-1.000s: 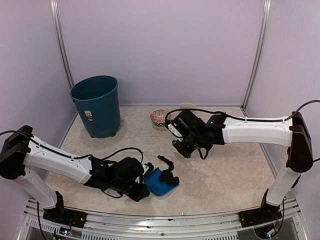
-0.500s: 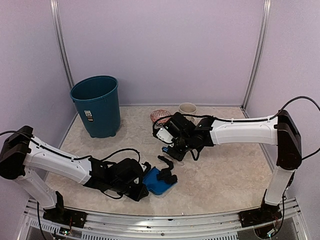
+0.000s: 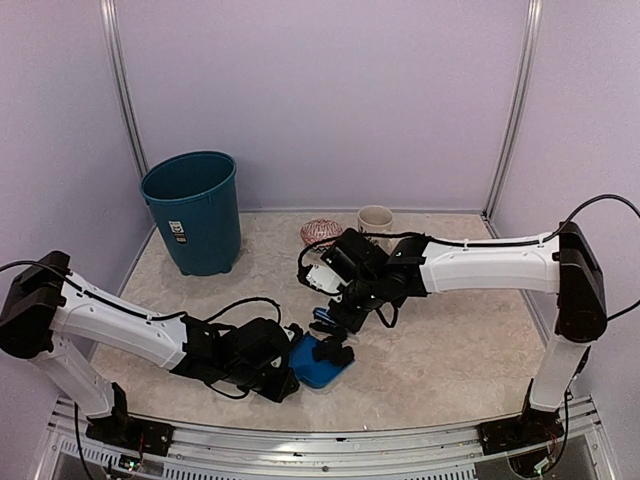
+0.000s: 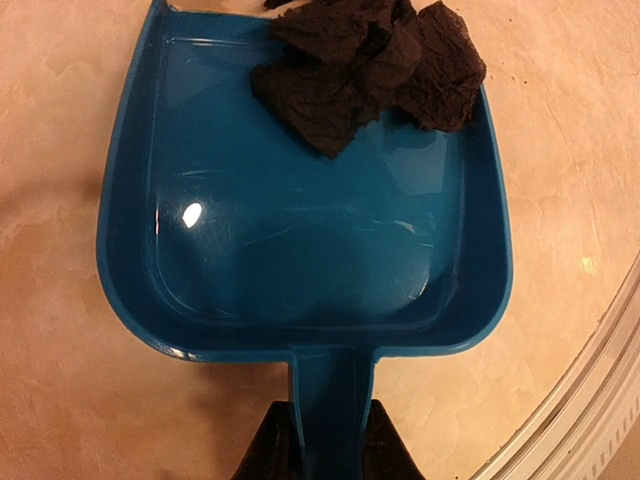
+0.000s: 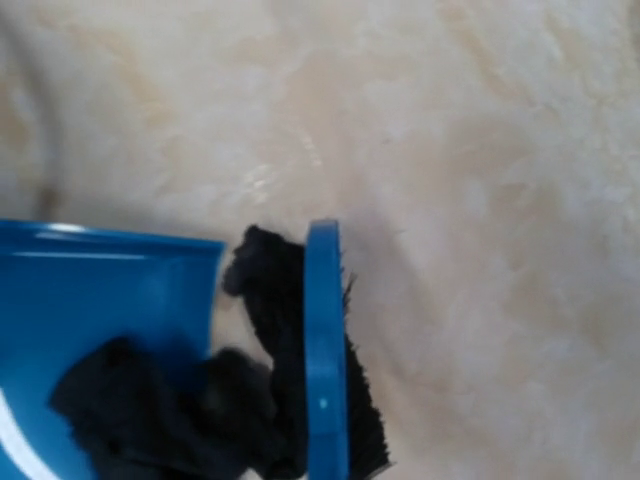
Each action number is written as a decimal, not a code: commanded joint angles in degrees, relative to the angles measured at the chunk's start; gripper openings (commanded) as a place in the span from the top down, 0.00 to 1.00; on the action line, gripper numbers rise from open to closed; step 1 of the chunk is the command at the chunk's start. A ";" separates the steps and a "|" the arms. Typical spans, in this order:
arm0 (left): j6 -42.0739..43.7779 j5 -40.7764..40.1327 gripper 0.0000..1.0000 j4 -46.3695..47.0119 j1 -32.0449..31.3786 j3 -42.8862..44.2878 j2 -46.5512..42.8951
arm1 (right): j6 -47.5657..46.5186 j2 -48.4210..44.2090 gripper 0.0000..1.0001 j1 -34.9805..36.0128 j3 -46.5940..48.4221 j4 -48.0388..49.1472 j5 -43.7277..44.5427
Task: Sweep away the paper scraps from the table
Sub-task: Sweep the paper scraps into the dustpan, then dump the paper scraps in the dustpan into the trash bin.
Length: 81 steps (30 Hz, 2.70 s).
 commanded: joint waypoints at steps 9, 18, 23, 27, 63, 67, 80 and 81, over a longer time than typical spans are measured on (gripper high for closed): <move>1.65 -1.47 1.00 -1.97 -0.29 2.51 1.87 | 9.36 -6.24 1.00 4.11 -4.41 -2.75 -4.95; 2.62 -2.07 1.00 0.74 -0.10 2.25 3.20 | 10.52 -9.88 1.00 5.78 -5.27 -0.64 -7.75; 4.60 -3.46 1.00 3.47 -0.34 0.87 2.75 | 11.52 -10.75 1.00 5.78 -3.45 -1.78 -1.07; 5.93 -4.05 1.00 4.86 -0.40 0.03 1.86 | 11.66 -10.91 1.00 5.76 -2.48 -2.46 2.97; 9.60 -14.80 1.00 4.90 -0.17 -0.97 -14.51 | 18.06 -30.05 1.00 0.85 -11.40 4.29 17.33; 10.23 -15.56 1.00 0.20 0.61 2.23 -15.73 | 18.94 -31.05 1.00 -0.48 -14.23 5.60 15.57; 16.64 -10.39 1.00 -20.05 13.38 20.16 -20.76 | 19.42 -30.92 1.00 -2.77 -19.44 9.41 12.29; 17.30 -10.30 1.00 -21.75 14.40 22.17 -20.81 | 19.50 -30.92 1.00 -2.83 -19.72 9.73 12.02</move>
